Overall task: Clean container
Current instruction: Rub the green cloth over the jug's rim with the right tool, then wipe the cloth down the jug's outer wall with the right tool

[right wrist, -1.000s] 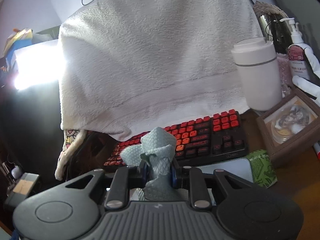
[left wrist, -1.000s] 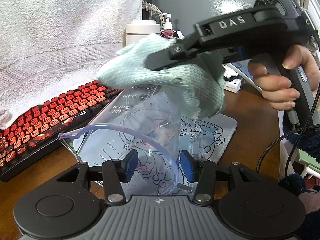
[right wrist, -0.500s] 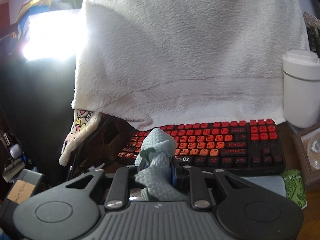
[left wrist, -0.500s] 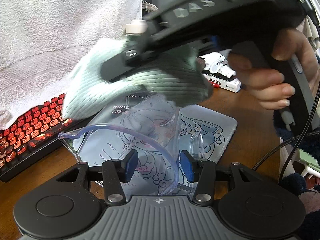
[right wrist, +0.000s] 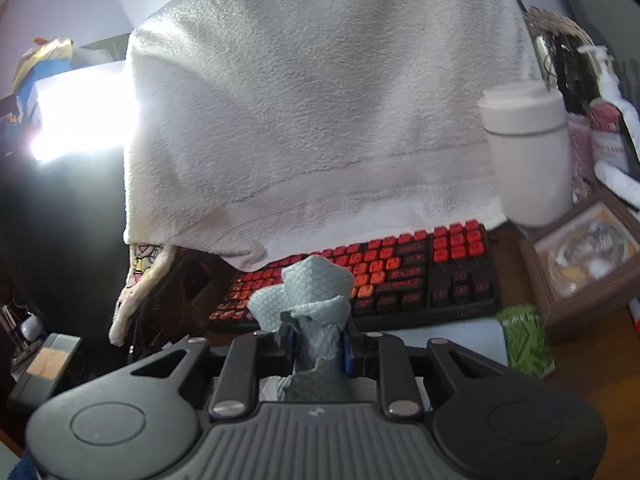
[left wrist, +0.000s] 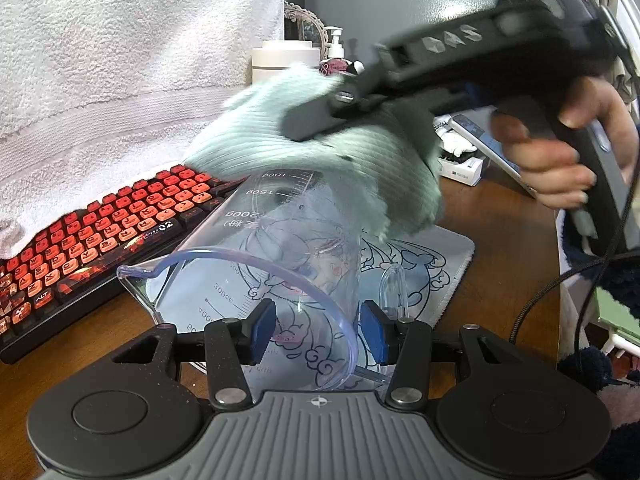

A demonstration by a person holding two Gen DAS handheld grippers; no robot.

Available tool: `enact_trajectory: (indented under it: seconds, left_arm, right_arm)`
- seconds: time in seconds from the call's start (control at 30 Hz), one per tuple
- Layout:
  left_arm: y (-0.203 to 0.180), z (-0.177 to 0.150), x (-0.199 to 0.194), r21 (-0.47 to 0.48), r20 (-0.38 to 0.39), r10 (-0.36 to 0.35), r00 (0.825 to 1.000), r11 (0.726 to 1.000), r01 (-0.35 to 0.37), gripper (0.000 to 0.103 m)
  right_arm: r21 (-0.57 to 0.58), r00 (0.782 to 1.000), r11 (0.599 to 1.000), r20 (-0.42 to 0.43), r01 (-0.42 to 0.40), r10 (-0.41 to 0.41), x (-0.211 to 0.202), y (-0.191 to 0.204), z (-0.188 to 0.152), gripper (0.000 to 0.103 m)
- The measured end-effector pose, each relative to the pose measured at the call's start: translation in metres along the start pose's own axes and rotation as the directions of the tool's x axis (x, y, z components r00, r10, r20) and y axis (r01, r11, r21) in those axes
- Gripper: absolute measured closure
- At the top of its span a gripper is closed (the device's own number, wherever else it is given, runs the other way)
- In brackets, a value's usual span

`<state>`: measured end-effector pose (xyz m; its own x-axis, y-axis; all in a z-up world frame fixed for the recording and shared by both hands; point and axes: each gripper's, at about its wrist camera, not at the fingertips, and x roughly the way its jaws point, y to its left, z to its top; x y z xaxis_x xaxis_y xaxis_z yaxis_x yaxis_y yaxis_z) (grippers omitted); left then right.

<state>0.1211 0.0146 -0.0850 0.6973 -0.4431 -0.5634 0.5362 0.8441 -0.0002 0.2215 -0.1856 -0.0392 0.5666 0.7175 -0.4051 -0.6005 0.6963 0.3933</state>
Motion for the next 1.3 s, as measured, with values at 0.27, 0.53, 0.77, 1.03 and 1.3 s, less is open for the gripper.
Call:
enact_trajectory:
  seconds: [0.27, 0.53, 0.77, 1.03, 1.3]
  left_arm:
    - [0.003, 0.0, -0.001, -0.003, 0.0, -0.002, 1.0, 1.0, 0.002, 0.056]
    - [0.004, -0.001, 0.002, 0.0, 0.0, 0.0, 1.0, 1.0, 0.0, 0.056]
    - [0.004, -0.001, 0.002, 0.002, 0.0, 0.002, 1.0, 1.0, -0.002, 0.056]
    - [0.006, -0.001, 0.002, -0.004, 0.0, -0.001, 1.0, 1.0, 0.001, 0.056]
    - [0.005, -0.001, 0.001, -0.002, 0.0, 0.0, 1.0, 1.0, 0.0, 0.056]
  right_arm:
    - [-0.076, 0.998, 0.997, -0.055, 0.021, -0.026, 0.041, 0.019, 0.021, 0.083]
    - [-0.108, 0.999, 0.993, -0.006, 0.048, -0.049, 0.011, 0.02, 0.003, 0.083]
    - [-0.039, 0.999, 0.999, 0.007, 0.036, -0.036, -0.022, 0.002, -0.021, 0.083]
    - [-0.026, 1.0, 0.999, -0.004, 0.021, -0.021, 0.001, 0.0, 0.002, 0.083]
    - [-0.046, 0.998, 0.999, -0.053, 0.026, -0.028, 0.042, 0.013, 0.021, 0.082]
